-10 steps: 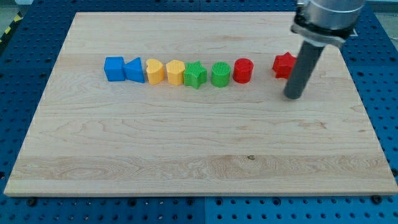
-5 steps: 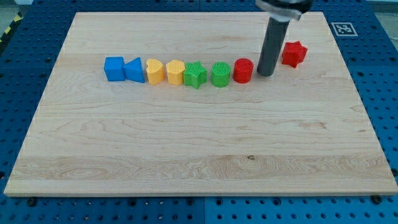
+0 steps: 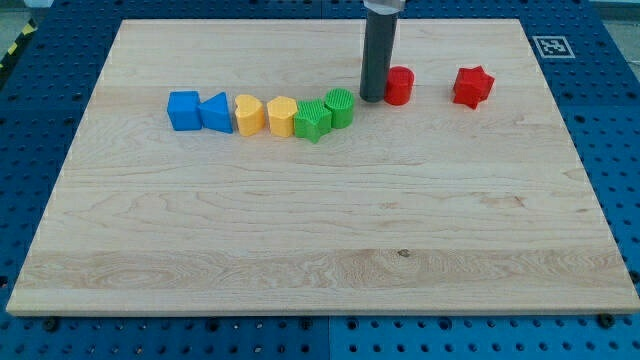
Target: Move red blocks towards the top right corner of the board
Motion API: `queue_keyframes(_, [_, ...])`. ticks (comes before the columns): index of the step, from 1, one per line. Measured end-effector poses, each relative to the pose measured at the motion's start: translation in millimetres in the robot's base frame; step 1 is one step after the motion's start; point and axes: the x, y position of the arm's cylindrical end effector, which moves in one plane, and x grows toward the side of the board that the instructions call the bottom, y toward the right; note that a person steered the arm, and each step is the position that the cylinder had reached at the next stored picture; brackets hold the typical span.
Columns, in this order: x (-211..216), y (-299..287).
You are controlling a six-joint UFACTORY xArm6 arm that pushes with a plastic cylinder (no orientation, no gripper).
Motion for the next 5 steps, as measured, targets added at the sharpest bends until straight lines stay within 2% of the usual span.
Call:
queue_keyframes(2, [0.0,62.9])
queue_keyframes(3, [-2.9,59.0])
queue_keyframes(4, [-32.9,52.9])
queue_keyframes(5, [-39.6,55.2])
